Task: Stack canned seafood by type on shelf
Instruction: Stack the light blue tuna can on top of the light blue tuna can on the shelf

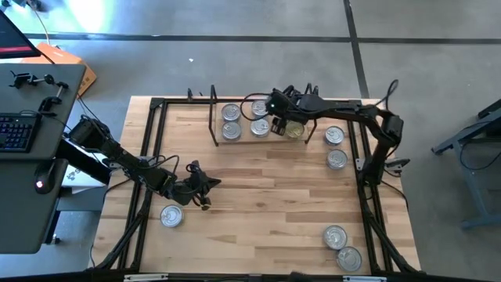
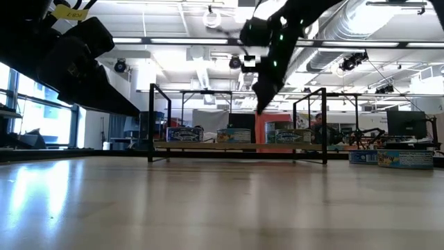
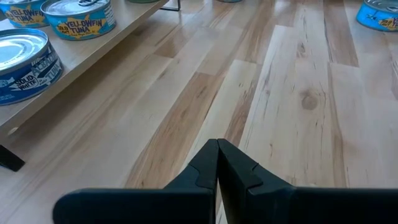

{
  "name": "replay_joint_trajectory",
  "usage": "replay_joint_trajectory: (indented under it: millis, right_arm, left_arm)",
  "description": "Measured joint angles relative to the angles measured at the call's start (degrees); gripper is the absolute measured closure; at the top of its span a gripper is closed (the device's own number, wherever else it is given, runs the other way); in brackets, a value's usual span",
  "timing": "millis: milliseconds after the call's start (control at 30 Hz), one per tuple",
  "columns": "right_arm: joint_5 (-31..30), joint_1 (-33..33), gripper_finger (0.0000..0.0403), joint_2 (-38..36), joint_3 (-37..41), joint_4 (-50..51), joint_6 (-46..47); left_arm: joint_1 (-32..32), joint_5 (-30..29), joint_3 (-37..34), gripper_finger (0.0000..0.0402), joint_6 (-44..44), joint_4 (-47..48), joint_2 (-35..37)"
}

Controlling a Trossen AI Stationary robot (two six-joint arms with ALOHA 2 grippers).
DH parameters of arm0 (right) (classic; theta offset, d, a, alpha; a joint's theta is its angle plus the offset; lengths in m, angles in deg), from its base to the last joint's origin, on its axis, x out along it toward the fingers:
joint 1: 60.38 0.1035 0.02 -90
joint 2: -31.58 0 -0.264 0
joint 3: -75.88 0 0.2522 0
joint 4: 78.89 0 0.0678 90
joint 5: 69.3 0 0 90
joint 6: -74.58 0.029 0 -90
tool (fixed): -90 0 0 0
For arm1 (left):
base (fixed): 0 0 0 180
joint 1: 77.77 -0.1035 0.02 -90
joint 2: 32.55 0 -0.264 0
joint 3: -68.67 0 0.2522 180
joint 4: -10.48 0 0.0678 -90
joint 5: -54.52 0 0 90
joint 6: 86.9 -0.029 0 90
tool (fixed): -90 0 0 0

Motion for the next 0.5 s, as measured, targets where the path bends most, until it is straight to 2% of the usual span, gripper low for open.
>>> replay_joint_trajectory:
  millis: [133,300,433,500]
  right_arm:
    - [2.19,7.29,0.0144,-2.9,0.0,-0.81,2.99]
    - [2.76,22.04,0.0144,-4.77,0.0,3.76,7.07]
    - [8.29,34.29,0.0144,-4.94,0.0,10.16,12.09]
    - [9.07,39.81,0.0144,-5.07,0.0,12.5,16.56]
  left_arm:
    - [0.0,0.0,-0.01,0.0402,0.04,-0.18,0.0]
    - [0.0,0.0,-0.01,0.0402,0.06,-0.24,0.0]
    - [0.0,-0.02,0.0,0.0402,1.68,-0.23,0.0]
    - [0.0,0.0,0.0,0.0402,2.76,-0.24,0.0]
